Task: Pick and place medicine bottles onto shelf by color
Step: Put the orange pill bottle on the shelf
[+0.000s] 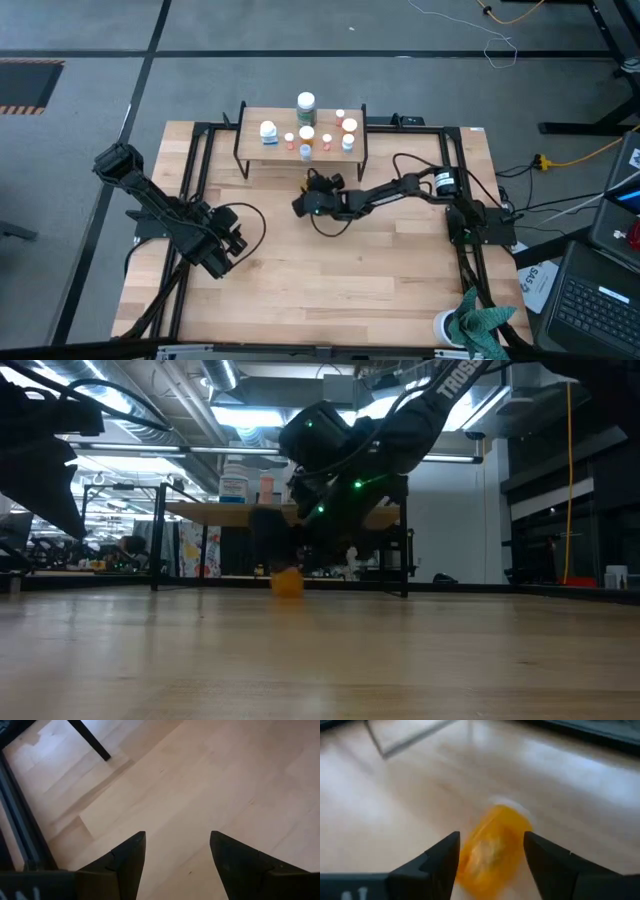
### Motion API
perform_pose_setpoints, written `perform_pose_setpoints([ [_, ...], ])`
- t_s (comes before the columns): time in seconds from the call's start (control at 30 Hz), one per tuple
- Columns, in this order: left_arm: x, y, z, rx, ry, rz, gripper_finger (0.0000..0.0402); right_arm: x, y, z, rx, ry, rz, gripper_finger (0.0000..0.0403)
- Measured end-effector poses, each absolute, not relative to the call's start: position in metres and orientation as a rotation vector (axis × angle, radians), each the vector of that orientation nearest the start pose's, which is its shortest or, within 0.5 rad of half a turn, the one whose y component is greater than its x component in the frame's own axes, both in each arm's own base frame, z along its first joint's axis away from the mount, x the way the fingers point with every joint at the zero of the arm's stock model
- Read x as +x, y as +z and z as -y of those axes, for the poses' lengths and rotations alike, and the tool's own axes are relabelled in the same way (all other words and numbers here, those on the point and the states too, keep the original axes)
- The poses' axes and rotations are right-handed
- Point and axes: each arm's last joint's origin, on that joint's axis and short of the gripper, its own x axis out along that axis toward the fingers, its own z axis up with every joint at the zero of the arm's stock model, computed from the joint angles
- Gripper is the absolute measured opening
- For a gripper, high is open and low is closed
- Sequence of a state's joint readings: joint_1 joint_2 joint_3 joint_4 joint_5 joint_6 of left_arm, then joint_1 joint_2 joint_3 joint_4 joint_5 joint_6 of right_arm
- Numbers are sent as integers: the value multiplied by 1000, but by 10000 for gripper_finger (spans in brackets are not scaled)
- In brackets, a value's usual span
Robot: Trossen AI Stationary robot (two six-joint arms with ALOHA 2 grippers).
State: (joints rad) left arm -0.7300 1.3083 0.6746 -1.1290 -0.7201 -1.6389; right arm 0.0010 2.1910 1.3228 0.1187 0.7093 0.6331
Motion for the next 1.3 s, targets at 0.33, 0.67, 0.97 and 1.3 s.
perform_pose_setpoints([
  [0.33, 137, 174, 97, -248, 898, -853, 218, 430, 98, -69, 354, -662, -629, 220],
  [0.67, 138, 173, 98, -221, 867, -881, 218, 429, 124, -153, 122, -322, -688, 220],
  [0.97, 151, 147, 104, -283, 645, -915, 218, 451, 148, -126, 79, -255, -740, 220],
  [1.3, 166, 125, 98, -355, 475, -797, 212, 450, 142, -113, 77, -217, -815, 220],
])
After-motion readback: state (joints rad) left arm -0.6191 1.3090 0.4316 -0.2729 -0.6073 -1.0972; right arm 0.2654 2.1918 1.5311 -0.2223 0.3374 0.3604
